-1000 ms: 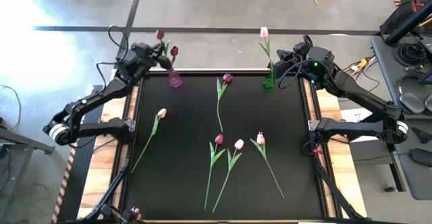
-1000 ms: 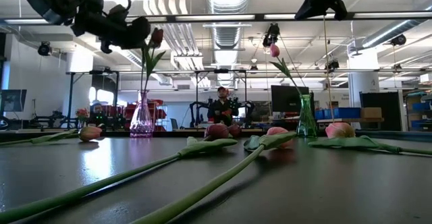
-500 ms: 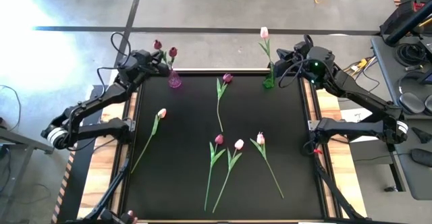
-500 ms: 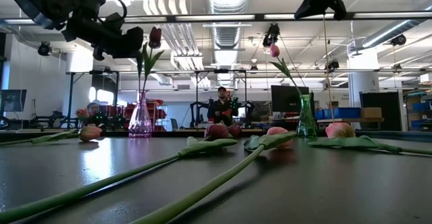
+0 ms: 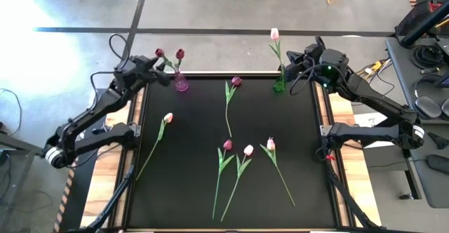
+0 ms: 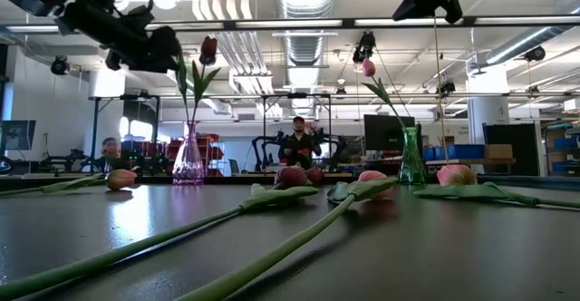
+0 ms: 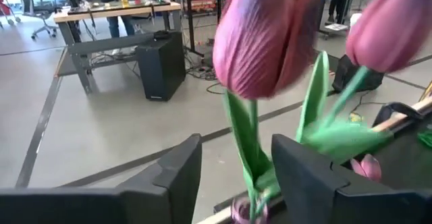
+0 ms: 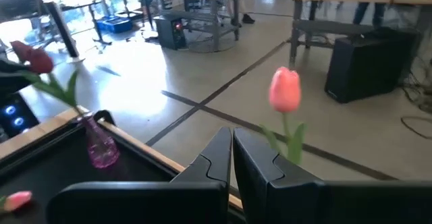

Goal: Sort flowers into vase by color
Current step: Put the center pink flower into the green vase

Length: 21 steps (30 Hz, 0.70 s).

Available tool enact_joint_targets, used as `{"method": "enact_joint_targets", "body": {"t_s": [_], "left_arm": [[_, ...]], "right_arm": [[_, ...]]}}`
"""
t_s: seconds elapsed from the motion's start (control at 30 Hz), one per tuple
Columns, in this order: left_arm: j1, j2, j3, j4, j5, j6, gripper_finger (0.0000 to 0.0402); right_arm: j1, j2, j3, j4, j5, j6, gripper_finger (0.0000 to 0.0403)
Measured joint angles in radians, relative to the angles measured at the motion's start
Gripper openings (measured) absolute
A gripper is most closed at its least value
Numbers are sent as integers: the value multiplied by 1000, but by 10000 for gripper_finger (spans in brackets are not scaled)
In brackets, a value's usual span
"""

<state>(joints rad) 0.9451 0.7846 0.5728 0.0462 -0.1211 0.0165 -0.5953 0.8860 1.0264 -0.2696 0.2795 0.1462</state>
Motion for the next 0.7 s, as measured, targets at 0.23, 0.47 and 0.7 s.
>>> {"method": "enact_joint_targets", "body": {"t_s": [0.23, 0.47, 0.7], "left_arm": [[-2, -202, -64, -126, 39, -80, 171], [-2, -388, -124, -243, 223, -198, 155], [-4, -530, -126, -375, 297, -224, 112]], "right_arm": [[79, 0, 0, -3, -18, -17, 9], [249, 1, 1, -109, -51, 74, 9], [525, 76, 1, -288, 53, 439, 13]]}}
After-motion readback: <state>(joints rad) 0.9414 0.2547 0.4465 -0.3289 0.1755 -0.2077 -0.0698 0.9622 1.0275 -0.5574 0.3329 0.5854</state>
